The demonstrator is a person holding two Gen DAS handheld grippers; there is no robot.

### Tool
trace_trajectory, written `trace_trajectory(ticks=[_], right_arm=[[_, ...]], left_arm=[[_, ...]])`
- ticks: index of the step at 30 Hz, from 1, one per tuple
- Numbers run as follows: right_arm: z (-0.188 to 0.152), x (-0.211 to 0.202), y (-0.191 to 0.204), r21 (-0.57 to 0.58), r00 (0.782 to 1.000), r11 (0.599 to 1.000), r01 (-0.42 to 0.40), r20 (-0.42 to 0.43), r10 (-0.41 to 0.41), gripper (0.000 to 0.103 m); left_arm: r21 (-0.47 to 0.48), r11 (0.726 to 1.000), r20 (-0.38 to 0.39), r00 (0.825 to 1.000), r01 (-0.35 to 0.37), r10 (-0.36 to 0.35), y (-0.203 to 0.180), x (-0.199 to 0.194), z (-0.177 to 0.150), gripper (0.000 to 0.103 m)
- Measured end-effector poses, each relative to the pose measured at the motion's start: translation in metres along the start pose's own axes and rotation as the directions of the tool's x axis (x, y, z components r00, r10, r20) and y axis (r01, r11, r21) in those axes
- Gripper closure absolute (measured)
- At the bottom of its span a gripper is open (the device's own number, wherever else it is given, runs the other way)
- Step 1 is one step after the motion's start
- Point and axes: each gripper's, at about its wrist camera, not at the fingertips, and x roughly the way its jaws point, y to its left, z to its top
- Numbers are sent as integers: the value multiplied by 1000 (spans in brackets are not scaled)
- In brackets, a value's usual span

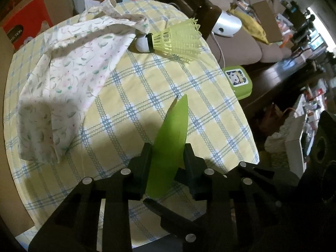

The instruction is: Organize objects

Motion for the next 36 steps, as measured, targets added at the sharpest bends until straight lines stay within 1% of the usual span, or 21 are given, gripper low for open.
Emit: trace_trajectory(ticks=[2,7,13,18,21,22,23,24,26,30,32,36], right_arm=[[0,0,0,1,1000,1000,3,-4,-3,67],[-4,-10,-3,-13,1000,1000,15,-17,-15,65],[-5,-28,-21,21,999,999,50,-11,-50,61],[-5,-33,-25,38,998,998,56,-8,-55,61],[-5,-33,-25,40,998,998,56,-8,-56,61],[-5,-34,-26,41,998,998,56,-8,-56,61],[-5,-34,-26,41,998,997,59,-8,-59,61],[-4,-34,-26,44,998,997,61,-7,-61,61],[-3,-33,-27,52,998,997,58,-4,-58,61],[-2,-33,-32,74,998,995,61,-3,-61,61],[0,-34,-33,79,998,995,64,-1,-64,61],[11,-39,-35,64,996,994,91,11,-91,61]], left_arm=[[-4,1000,7,1000,6,-6,1,-1,0,78],[-55,996,16,997,76,-75,18,-8,2,88],[-96,987,26,992,129,-127,33,-10,7,91],[-66,994,25,996,88,-87,24,-11,10,92],[-73,991,24,994,110,-109,25,-11,11,93],[-80,991,21,995,104,-102,29,-12,11,97],[-81,995,14,998,66,-65,32,-12,11,99],[-84,995,14,998,58,-57,36,-12,11,99],[-92,993,11,998,69,-68,42,-13,9,97],[-95,992,18,996,86,-85,44,-12,8,98],[-107,989,31,995,101,-98,46,-13,8,100],[-107,989,63,994,99,-93,49,-20,8,100]])
